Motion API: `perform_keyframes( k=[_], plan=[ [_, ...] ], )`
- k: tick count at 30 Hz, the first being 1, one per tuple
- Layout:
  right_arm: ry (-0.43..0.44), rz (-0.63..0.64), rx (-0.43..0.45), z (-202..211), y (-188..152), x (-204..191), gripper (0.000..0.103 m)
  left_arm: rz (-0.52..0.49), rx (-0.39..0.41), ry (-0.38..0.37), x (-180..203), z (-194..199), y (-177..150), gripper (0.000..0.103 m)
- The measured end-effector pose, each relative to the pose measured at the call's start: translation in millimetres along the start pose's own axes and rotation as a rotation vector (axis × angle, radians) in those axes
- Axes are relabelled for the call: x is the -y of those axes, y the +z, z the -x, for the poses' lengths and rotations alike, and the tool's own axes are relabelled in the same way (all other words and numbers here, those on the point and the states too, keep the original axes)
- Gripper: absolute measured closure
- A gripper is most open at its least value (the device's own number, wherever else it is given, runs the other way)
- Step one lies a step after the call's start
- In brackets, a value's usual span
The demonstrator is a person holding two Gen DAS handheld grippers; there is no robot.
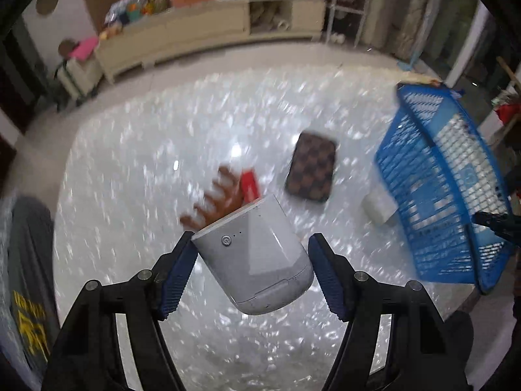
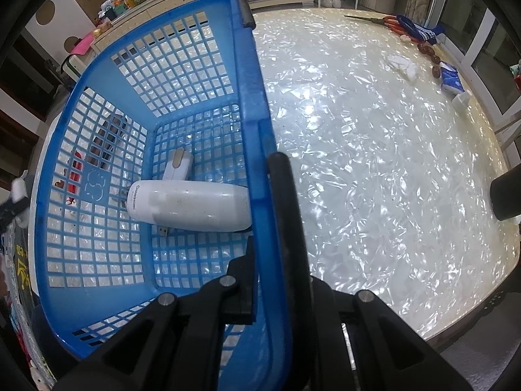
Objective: Organize rigid objects
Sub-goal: 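Carry the white power bank into the blue basket and release it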
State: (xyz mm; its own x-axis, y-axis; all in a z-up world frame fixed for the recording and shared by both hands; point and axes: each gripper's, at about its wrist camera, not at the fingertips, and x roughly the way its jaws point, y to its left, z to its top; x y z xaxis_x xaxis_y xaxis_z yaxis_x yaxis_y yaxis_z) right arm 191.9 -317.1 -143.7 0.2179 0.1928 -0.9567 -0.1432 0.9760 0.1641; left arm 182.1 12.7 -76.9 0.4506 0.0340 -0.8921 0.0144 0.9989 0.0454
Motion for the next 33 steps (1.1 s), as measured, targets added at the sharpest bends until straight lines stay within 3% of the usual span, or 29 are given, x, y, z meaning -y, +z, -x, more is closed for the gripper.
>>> perform_keyframes(
  k=[6,12,23,33],
  plan=[
    [0.000,0.003,0.000,0.2,-0.2,-0.5,0.094,-0.138,0.082,-0.042,29.6,18.6,24.7,0.029],
    [0.003,0.001,0.000,0.7,-0.4,-0.1,0.094,-0.287,0.127,-0.110,83.1,21.4,38.1,0.029],
    [0.014,-0.009,-0.001,1.5,-1.2,0.7,0.094,-0.449,0.129,-0.254,166.0,-3.1,47.5,0.029],
    [0.027,-0.022,0.001,2.5,-0.7,4.3,0.094,-0.559,0.080,-0.328,209.5,-34.3,52.6,0.033]
  ],
)
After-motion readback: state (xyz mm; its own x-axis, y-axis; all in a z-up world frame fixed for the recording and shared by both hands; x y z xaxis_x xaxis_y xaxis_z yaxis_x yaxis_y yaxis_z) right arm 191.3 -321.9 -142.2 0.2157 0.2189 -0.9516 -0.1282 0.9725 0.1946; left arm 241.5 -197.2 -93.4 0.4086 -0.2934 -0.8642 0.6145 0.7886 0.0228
